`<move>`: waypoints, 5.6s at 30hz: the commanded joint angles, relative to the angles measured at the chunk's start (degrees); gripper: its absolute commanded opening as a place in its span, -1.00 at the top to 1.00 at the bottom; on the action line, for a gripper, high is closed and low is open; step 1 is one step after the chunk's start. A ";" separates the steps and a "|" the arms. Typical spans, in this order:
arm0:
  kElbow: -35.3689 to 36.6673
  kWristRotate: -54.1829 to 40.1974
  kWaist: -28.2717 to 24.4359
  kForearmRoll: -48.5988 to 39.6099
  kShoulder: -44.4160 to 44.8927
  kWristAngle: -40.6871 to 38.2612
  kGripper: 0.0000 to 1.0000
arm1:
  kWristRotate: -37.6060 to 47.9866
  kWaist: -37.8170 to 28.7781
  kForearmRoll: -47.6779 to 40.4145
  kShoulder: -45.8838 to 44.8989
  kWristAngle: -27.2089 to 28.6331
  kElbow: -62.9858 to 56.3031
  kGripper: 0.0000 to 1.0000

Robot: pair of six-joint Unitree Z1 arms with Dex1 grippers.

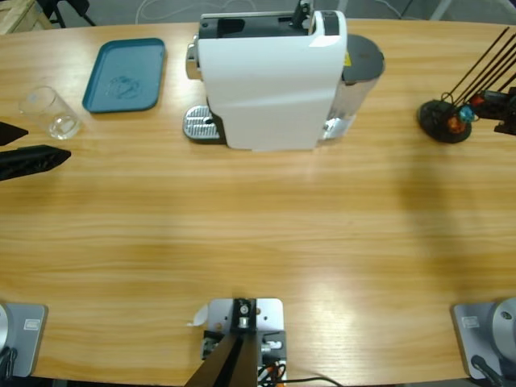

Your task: Pour coffee

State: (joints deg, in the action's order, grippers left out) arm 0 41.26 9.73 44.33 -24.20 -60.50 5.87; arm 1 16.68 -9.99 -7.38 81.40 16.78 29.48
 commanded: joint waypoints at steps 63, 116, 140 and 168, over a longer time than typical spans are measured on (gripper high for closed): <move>-2.24 -0.41 0.76 0.74 -1.11 0.88 -0.86 | 0.19 -1.18 -6.69 2.79 0.44 -3.46 1.00; -2.33 -0.32 0.76 1.26 -2.08 0.90 -0.86 | -51.98 -49.69 42.76 -8.05 -15.31 37.16 1.00; -2.68 -0.32 0.76 1.67 -1.37 0.90 -0.95 | -64.67 -43.35 42.18 26.98 -9.79 71.66 1.00; -2.76 -0.32 0.76 1.79 -1.28 0.90 -0.95 | -62.21 -40.74 42.18 30.39 -5.90 70.45 1.00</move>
State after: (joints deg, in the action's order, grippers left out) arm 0 40.78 9.73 44.51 -23.10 -61.73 5.87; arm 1 -46.37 -51.63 34.66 107.83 8.31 101.39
